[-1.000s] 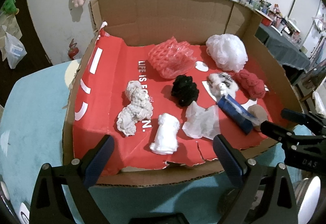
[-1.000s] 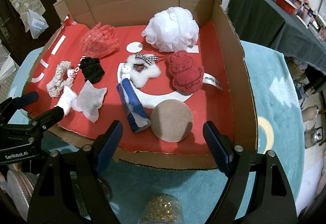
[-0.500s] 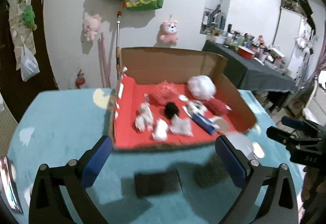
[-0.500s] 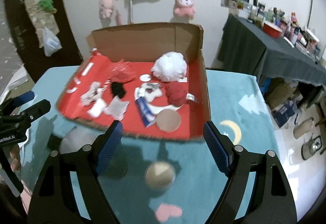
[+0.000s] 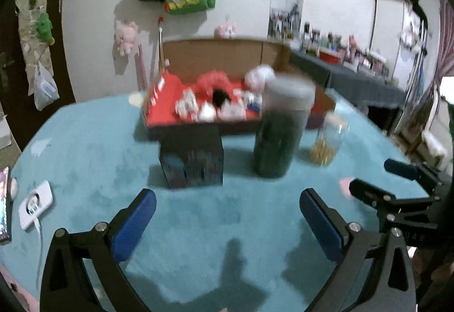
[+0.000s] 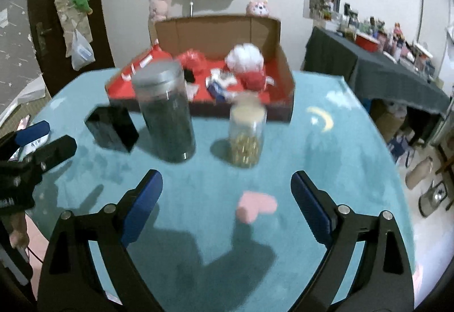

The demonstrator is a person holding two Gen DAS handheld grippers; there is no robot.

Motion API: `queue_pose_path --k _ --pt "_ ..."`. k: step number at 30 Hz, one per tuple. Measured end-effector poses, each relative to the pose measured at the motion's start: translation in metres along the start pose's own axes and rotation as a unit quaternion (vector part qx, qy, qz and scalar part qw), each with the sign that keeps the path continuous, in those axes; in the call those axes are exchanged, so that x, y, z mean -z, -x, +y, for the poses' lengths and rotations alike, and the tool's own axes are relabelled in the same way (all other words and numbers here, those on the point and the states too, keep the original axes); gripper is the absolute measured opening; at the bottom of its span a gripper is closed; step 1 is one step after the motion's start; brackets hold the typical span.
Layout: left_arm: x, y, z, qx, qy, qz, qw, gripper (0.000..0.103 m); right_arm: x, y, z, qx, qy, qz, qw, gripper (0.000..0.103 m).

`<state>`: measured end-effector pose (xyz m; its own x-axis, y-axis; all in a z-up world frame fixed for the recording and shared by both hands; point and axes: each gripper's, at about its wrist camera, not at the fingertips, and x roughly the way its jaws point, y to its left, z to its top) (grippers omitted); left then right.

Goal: Organize soft objects

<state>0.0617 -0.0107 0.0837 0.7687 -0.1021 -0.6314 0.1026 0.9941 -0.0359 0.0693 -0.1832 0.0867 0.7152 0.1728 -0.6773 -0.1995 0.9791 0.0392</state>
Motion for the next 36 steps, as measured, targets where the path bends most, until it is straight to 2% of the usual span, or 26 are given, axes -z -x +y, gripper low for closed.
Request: queue_pose_path --k 4,13,17,36 --pt "0.016 -0.029 0.001 -0.002 0.009 0.036 0.9993 0.103 0.024 -0.023 0.000 0.009 -0.010 0.026 1.000 0.093" --pt "0.028 -0.065 0.005 -0.022 0.017 0.095 0.9951 0.103 0.042 -0.056 -0.007 0.025 -0.024 0.067 0.997 0.093" --pt "0.030 -0.067 0.002 -0.036 0.012 0.097 0.9946 0.103 0.044 -0.061 -0.006 0.035 -0.017 0.070 0.997 0.095" --pt "0.030 -0.068 0.006 -0.036 0.025 0.093 0.9947 0.103 0.043 -0.062 -0.009 0.037 -0.026 0.069 0.997 0.098"
